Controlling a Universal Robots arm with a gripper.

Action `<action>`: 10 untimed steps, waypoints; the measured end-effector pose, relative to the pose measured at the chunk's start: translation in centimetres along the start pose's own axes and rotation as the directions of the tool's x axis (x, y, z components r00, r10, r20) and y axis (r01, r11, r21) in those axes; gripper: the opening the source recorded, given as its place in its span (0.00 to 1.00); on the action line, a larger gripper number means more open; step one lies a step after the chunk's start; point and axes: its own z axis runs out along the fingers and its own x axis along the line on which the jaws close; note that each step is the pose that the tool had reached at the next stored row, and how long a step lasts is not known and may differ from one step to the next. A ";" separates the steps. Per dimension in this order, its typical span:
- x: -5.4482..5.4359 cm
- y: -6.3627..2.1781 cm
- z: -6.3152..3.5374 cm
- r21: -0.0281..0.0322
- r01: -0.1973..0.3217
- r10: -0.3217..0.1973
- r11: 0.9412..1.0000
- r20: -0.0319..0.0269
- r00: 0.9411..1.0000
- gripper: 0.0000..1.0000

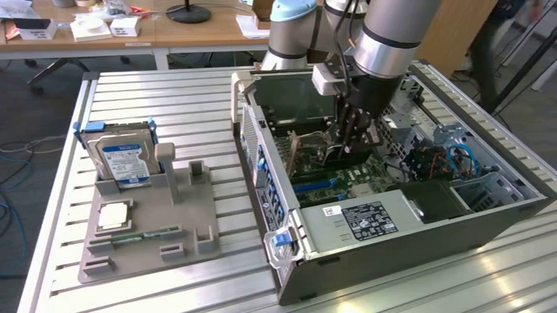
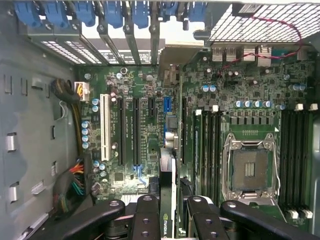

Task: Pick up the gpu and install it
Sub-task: 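Insert the gpu into the slot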

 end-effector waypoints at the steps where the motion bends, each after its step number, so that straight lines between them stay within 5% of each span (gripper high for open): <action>1: 0.0 0.00 0.17 0.000 0.000 0.000 1.000 0.000 1.000 0.26; 10: 0.0 0.01 1.43 0.000 0.001 -0.001 1.000 0.000 1.000 0.26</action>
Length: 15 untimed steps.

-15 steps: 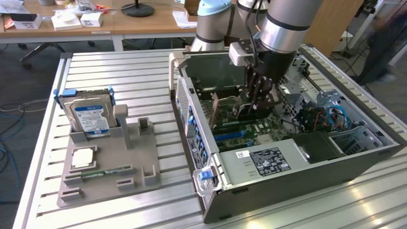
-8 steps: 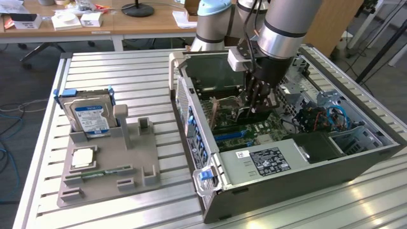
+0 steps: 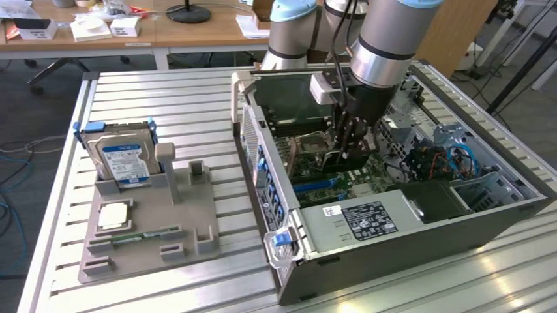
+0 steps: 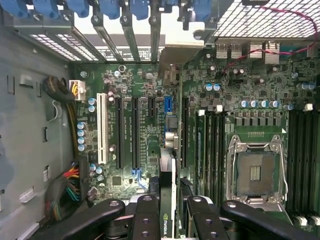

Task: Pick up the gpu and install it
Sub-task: 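Insert the gpu into the slot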

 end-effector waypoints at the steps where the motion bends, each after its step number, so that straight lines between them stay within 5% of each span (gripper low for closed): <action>1: 0.0 0.00 0.01 0.000 0.000 0.000 1.000 0.000 1.000 0.26; 15: 0.0 0.54 0.65 0.000 0.000 0.000 1.000 0.000 1.000 0.26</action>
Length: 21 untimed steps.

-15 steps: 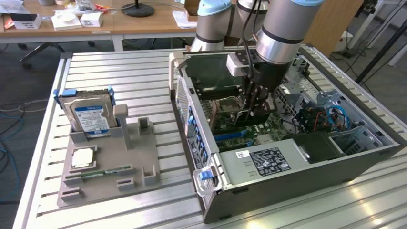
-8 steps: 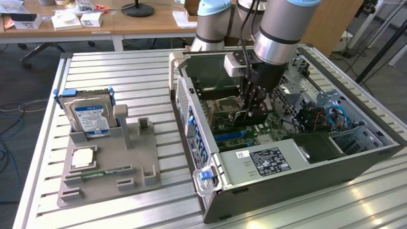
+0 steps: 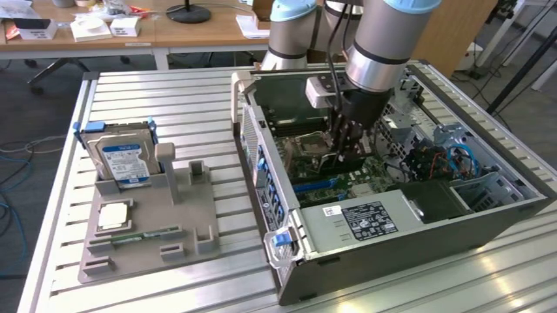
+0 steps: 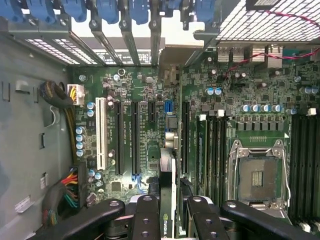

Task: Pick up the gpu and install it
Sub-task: 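Insert the gpu into the slot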

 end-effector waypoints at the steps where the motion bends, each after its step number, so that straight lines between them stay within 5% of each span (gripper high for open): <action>1: 0.0 0.00 0.17 0.000 0.000 0.000 1.000 0.000 1.000 0.26; 21: 0.1 0.95 0.88 0.002 0.005 -0.005 1.000 0.000 1.000 0.26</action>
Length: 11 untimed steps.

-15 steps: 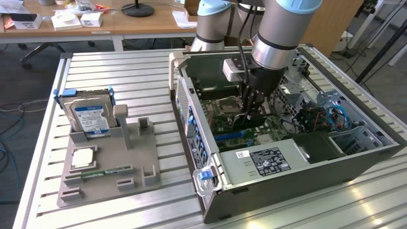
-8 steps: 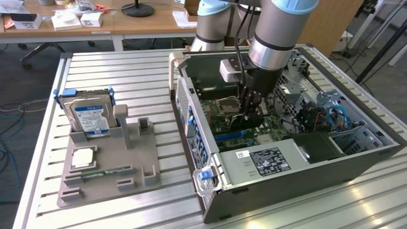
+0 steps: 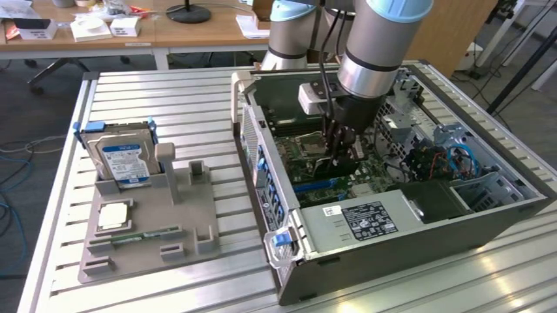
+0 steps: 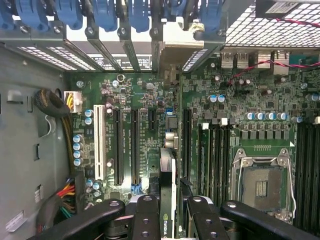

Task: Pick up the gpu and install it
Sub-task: 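Insert the gpu into the slot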

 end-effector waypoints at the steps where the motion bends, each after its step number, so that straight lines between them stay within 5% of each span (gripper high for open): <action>1: 0.0 0.01 0.05 0.000 0.000 0.000 1.000 0.000 1.000 0.26; 11: 0.0 0.34 0.19 0.000 0.002 -0.002 1.000 0.000 1.000 0.26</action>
